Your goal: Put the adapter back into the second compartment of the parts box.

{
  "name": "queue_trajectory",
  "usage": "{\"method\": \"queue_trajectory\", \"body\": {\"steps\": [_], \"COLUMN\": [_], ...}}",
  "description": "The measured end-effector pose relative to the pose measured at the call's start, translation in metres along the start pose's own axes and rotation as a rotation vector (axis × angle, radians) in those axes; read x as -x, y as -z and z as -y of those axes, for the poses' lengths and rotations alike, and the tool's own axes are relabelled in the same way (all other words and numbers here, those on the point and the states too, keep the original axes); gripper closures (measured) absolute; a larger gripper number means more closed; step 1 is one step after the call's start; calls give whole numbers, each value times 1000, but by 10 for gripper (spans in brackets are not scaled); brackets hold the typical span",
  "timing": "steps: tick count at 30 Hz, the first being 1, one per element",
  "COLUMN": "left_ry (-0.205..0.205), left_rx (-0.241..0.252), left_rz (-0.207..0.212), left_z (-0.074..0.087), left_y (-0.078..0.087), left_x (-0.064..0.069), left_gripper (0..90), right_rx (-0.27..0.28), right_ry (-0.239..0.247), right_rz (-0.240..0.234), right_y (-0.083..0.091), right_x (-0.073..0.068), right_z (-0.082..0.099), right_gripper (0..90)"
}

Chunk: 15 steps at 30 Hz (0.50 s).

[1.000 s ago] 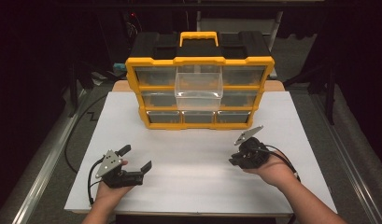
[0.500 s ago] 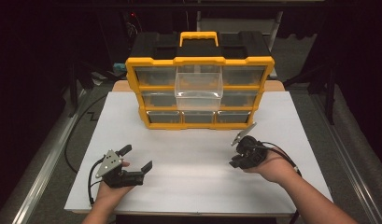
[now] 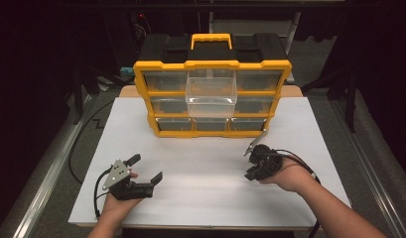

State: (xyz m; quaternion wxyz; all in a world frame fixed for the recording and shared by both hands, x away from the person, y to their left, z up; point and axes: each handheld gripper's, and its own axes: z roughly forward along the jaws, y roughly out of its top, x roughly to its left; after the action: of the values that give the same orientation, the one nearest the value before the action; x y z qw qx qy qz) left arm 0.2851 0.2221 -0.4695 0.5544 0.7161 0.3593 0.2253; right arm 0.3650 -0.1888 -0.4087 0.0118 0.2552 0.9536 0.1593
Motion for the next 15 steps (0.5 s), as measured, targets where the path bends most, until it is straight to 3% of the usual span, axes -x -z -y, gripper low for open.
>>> {"method": "queue_trajectory", "body": {"steps": [15], "left_ry": [-3], "left_rx": [1], "left_rz": [5], "left_z": [1], "left_y": [0], "left_x": [1], "left_gripper": [3], "right_rx": [-37], "right_ry": [40], "right_rz": [-25], "right_y": [24], "right_x": [1], "right_z": [-7], "right_gripper": [775]}}
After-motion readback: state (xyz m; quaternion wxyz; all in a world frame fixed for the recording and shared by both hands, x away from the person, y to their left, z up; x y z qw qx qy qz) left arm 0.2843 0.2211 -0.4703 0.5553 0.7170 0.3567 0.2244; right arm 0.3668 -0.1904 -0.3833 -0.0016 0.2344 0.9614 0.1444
